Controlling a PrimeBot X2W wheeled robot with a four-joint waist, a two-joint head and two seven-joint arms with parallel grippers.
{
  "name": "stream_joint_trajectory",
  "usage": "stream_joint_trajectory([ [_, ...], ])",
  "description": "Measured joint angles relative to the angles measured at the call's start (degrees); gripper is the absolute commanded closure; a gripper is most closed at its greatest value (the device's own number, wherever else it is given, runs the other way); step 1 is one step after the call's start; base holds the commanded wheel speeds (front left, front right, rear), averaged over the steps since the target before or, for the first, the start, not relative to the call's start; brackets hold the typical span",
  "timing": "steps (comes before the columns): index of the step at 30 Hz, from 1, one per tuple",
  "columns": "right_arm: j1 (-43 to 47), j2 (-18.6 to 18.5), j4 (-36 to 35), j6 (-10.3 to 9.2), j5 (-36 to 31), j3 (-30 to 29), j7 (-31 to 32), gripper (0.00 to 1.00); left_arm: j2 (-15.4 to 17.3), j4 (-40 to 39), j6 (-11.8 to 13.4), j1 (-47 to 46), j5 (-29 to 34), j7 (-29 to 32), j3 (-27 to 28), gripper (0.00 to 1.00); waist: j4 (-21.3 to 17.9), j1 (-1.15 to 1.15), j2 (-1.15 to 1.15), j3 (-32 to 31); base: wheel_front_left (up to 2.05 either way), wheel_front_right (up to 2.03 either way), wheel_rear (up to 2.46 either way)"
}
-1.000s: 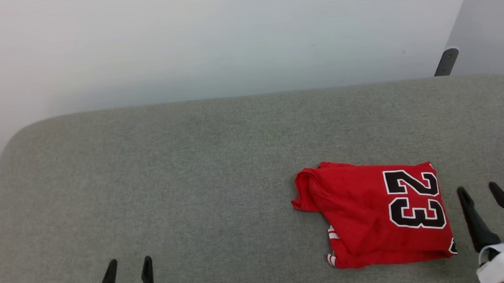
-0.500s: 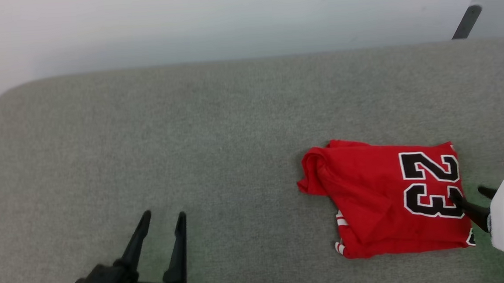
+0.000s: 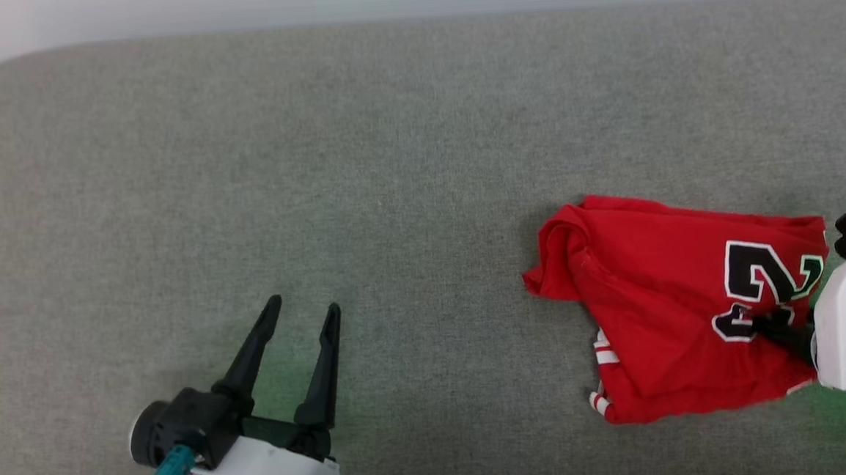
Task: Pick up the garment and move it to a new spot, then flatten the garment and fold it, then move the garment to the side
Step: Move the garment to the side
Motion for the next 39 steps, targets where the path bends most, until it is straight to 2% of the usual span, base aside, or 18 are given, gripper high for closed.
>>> stream_joint_trajectory([
  [1,-0.2,0.3,0.0,0.01,-0.3,-0.1,-0.8,0.59,0.3,0.1,0.0,-0.3,-0.2,0.0,-0.1,0.0,0.0,0.0,0.0,0.5,0.0,0.0,0.0],
  [2,-0.5,0.4,-0.1,0.0,-0.3,-0.2,-1.6,1.0,0.5,0.3,0.0,-0.6,-0.3,0.0,-0.3,0.0,0.0,0.0,0.0,1.0,0.0,0.0,0.0],
  [6,-1.3,2.1,0.0,0.0,0.2,-1.1,-6.0,1.0,1.4,0.4,0.0,-1.7,-0.7,0.0,0.1,0.0,-1.0,0.0,0.0,2.0,0.0,0.0,0.0],
  [11,-1.9,3.4,-0.5,0.07,1.0,-2.8,-11.1,1.0,2.9,-0.8,0.0,-4.1,-0.6,0.0,0.1,0.0,-4.0,0.0,0.0,2.8,0.0,0.0,0.0],
  [17,-2.7,0.6,-1.3,0.0,1.2,-8.5,-15.7,1.0,4.0,-2.7,0.0,-10.1,0.5,0.0,-1.9,0.0,-8.3,0.0,0.0,5.0,0.0,0.0,0.0],
  [21,-4.4,-0.9,-0.8,0.0,0.7,-12.4,-18.0,1.0,5.0,-3.6,0.0,-15.7,1.7,0.0,-5.2,0.0,-10.9,0.0,0.0,7.6,0.0,0.0,0.0],
  [30,-11.6,-4.6,6.1,0.0,-4.7,-16.1,-22.9,1.0,8.6,-3.8,0.0,-30.5,2.7,0.0,-12.9,0.0,-15.8,0.0,0.0,15.1,0.0,0.0,0.0],
  [39,-21.7,-5.3,18.6,0.01,-12.6,-14.8,-32.1,1.0,11.9,-5.0,0.0,-39.5,2.7,0.0,-15.9,0.0,-19.3,0.0,0.0,21.6,0.0,0.0,0.0],
])
